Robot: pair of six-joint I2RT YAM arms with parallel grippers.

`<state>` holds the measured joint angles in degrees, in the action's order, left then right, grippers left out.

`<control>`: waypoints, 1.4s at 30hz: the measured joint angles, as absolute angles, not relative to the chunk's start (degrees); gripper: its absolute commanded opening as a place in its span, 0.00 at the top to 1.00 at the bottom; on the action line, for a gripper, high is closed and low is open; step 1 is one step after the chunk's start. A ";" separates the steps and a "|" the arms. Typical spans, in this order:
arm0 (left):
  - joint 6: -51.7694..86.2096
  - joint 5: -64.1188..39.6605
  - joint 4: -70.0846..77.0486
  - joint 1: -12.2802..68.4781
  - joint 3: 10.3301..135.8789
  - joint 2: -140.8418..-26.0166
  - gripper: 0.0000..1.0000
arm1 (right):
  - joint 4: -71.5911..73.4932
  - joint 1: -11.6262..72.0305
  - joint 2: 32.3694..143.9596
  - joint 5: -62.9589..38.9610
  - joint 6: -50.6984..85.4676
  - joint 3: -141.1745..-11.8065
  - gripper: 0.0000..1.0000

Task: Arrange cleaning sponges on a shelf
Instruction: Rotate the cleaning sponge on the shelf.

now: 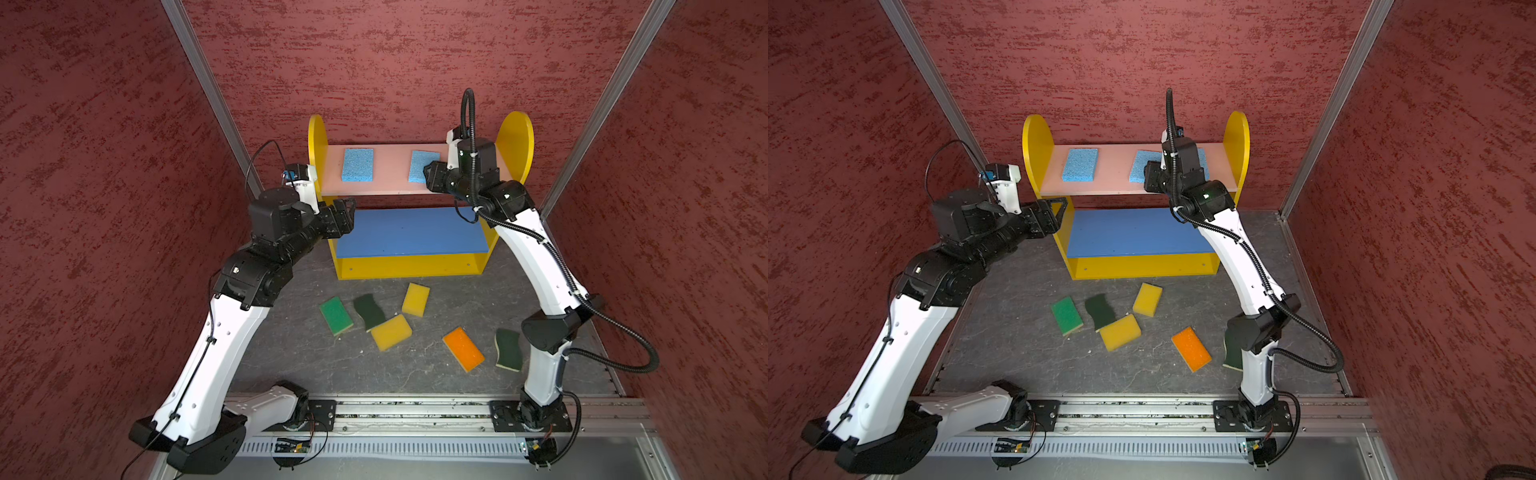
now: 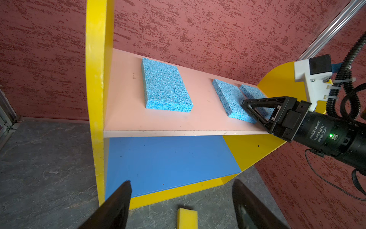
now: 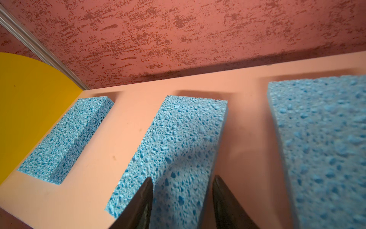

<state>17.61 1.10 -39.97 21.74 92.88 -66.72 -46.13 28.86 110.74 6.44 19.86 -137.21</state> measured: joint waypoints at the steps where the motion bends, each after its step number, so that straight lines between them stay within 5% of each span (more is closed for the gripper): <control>1: 17.61 1.04 -39.97 21.69 92.88 -66.78 0.21 | -46.13 28.84 110.78 6.57 19.42 -137.21 0.50; 42: 18.68 0.10 -39.83 20.40 92.95 -66.22 0.23 | -44.07 27.27 111.90 -1.45 11.79 -137.47 0.53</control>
<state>18.68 0.10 -39.83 20.40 92.95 -66.22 -44.07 27.27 111.90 -1.45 11.79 -137.47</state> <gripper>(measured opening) 0.775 0.468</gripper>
